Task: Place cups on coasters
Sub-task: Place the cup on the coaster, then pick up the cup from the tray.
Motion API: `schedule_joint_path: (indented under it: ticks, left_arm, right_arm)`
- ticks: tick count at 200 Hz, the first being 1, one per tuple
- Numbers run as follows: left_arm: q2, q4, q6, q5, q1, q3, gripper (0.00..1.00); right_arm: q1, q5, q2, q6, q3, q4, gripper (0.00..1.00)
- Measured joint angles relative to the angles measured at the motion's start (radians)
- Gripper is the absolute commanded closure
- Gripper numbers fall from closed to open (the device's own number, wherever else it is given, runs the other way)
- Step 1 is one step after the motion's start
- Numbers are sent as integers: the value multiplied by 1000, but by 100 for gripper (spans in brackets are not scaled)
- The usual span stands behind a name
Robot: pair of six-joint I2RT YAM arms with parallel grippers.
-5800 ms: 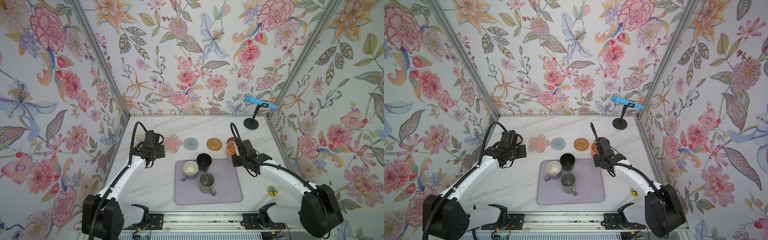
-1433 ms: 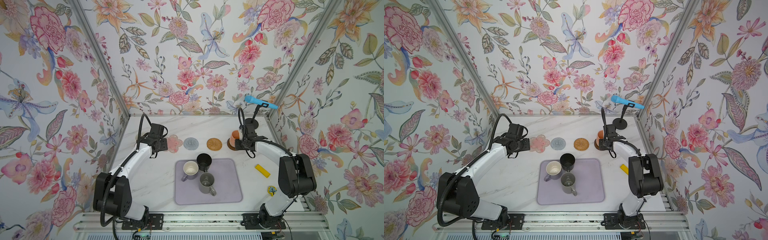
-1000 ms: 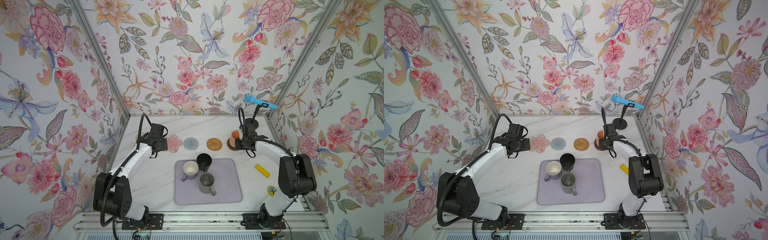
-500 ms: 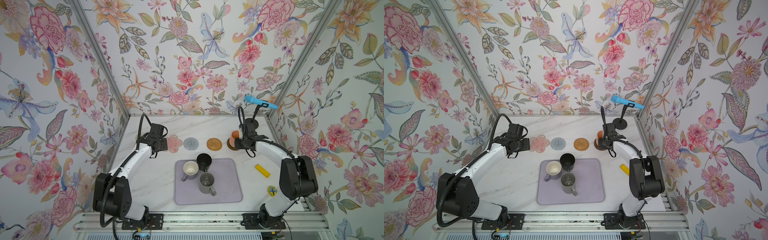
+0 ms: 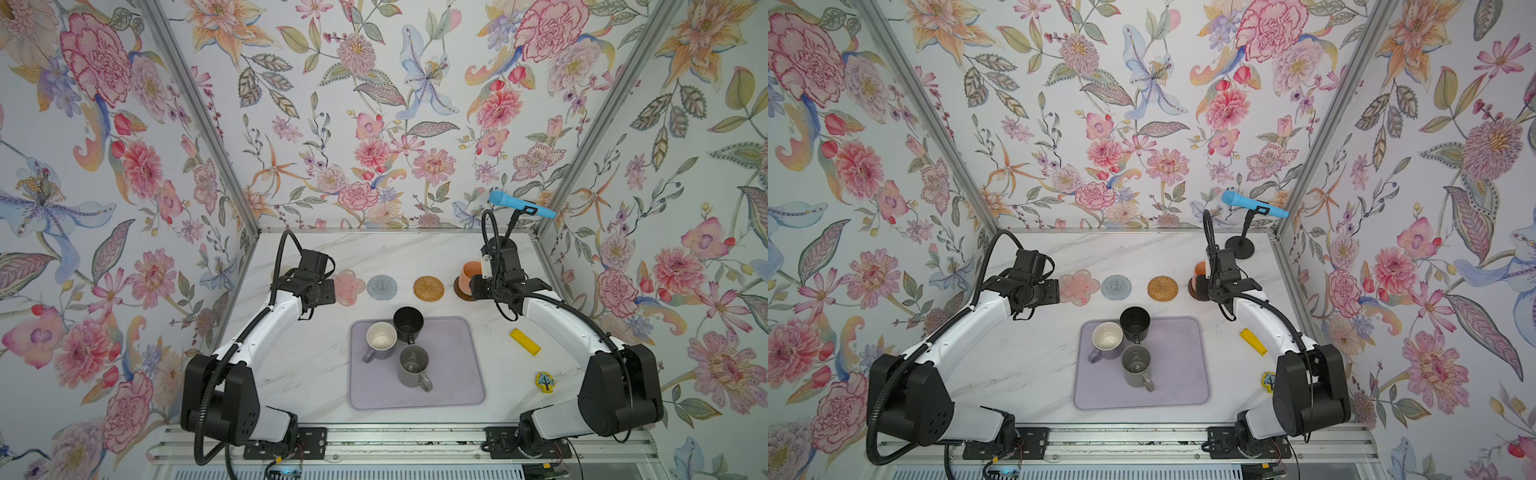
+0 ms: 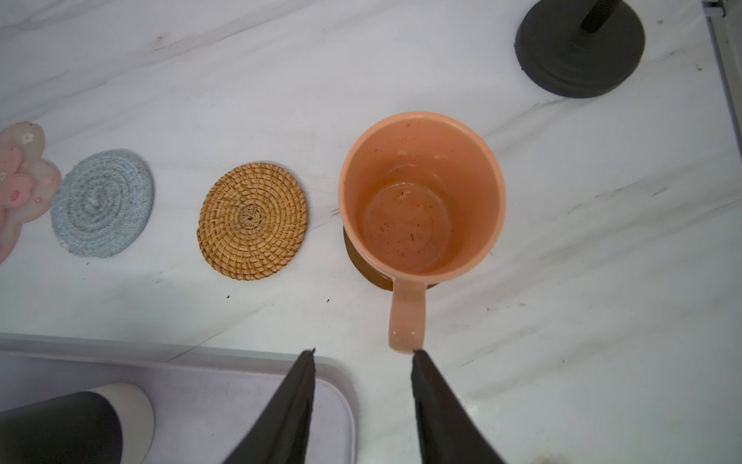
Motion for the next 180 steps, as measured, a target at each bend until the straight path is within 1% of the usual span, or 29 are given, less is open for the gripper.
schedule_joint_path:
  ticks: [36, 60, 88, 113, 152, 180]
  left_arm:
    - [-13, -26, 24, 0, -13, -3, 29]
    - [-28, -40, 42, 0, -25, -3, 30]
    - [-45, -53, 62, 0, -38, -3, 30]
    - [-46, -76, 108, 0, -56, -2, 30]
    - [-46, -162, 193, 0, -94, 27, 30]
    - [-55, -213, 231, 6, -121, 29, 29]
  right_arm:
    - [18, -18, -105, -11, -5, 0, 55]
    - [28, -26, -144, -11, -7, 0, 55]
    - [40, -27, -161, -11, -17, 0, 54]
    - [54, -33, -164, -10, -35, -8, 54]
    - [82, -48, -174, -18, -73, -11, 54]
    - [86, -60, -174, -37, -77, -6, 54]
